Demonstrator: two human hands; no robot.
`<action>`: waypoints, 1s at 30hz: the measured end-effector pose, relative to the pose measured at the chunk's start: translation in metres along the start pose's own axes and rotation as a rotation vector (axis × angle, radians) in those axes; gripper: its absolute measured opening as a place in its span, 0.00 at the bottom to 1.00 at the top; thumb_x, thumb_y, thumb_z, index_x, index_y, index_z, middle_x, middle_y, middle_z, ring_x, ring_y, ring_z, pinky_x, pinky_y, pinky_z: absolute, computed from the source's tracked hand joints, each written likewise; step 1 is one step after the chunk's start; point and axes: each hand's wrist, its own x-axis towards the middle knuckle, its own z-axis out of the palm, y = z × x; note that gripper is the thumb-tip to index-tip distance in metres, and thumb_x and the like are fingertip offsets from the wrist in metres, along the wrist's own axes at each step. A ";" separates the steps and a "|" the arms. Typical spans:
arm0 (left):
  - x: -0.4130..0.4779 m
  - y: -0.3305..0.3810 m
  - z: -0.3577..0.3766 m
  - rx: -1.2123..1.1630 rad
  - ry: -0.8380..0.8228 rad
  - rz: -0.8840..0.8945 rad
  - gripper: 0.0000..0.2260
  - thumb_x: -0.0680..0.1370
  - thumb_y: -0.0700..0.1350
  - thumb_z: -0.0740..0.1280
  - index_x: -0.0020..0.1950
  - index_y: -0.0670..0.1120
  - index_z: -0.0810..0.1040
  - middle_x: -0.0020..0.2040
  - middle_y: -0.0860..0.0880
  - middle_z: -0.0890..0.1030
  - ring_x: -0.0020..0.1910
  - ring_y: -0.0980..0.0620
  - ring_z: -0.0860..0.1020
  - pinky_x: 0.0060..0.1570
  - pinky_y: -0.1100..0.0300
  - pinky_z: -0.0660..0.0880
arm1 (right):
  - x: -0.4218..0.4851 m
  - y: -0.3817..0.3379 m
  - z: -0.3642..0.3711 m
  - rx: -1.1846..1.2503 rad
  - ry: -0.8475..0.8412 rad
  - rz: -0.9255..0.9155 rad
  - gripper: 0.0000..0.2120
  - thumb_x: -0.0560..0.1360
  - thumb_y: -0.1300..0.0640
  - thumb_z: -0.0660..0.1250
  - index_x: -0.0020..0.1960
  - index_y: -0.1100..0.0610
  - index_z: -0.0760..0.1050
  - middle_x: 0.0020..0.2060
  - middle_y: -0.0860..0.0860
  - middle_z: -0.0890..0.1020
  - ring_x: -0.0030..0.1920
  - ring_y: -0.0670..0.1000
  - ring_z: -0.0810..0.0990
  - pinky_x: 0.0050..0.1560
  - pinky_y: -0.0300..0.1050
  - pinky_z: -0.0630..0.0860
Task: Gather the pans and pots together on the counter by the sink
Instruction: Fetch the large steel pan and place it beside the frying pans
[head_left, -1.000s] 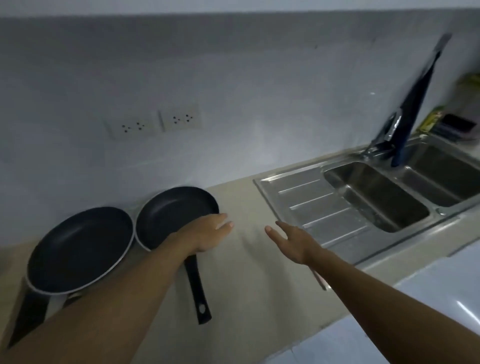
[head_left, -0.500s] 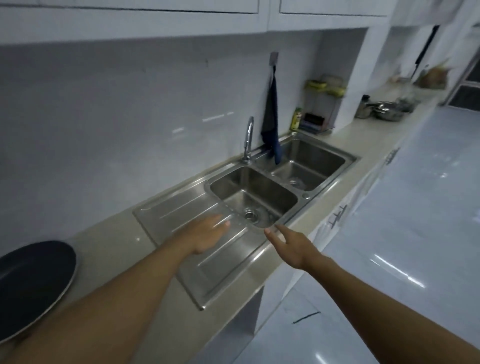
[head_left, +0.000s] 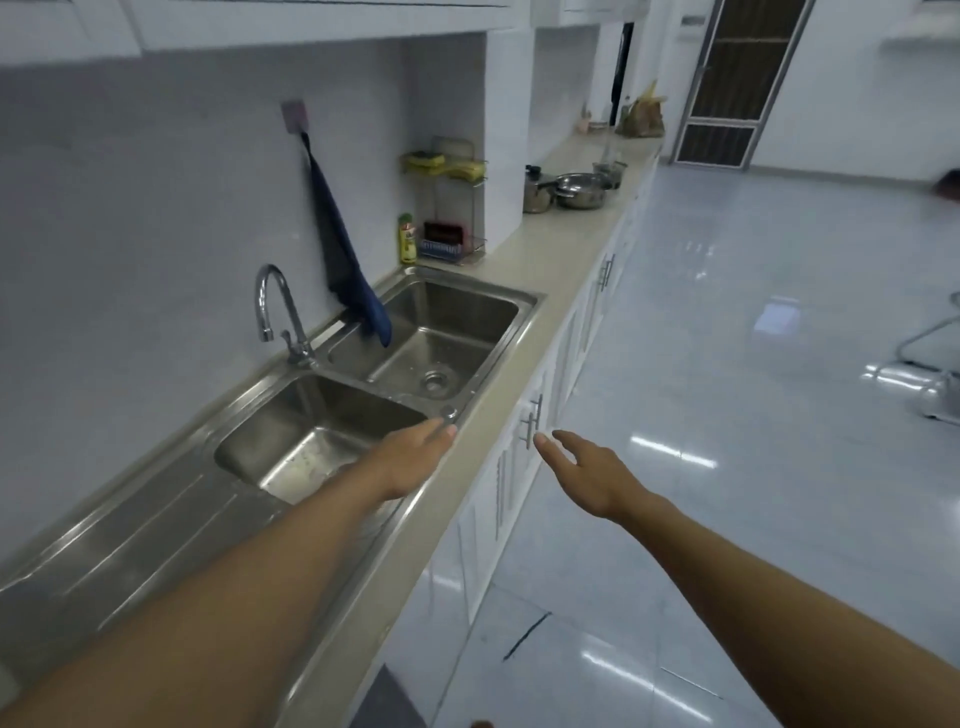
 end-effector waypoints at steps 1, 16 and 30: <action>0.015 0.008 0.001 -0.003 -0.013 0.009 0.29 0.79 0.66 0.53 0.77 0.54 0.64 0.77 0.51 0.67 0.76 0.48 0.64 0.73 0.50 0.61 | 0.009 0.005 -0.009 0.014 0.017 0.016 0.47 0.71 0.21 0.46 0.79 0.51 0.61 0.77 0.51 0.67 0.76 0.55 0.66 0.75 0.55 0.62; 0.235 0.140 0.025 0.107 -0.150 0.197 0.31 0.79 0.67 0.50 0.79 0.54 0.61 0.79 0.52 0.63 0.78 0.47 0.61 0.75 0.49 0.57 | 0.144 0.080 -0.129 0.120 0.210 0.157 0.51 0.66 0.17 0.46 0.77 0.48 0.63 0.75 0.49 0.69 0.74 0.54 0.68 0.73 0.54 0.64; 0.420 0.277 0.064 0.057 -0.099 0.138 0.32 0.76 0.71 0.49 0.76 0.57 0.64 0.77 0.52 0.67 0.75 0.47 0.65 0.74 0.45 0.61 | 0.304 0.190 -0.281 0.124 0.181 0.124 0.48 0.69 0.19 0.48 0.77 0.49 0.64 0.75 0.49 0.70 0.73 0.53 0.69 0.72 0.51 0.65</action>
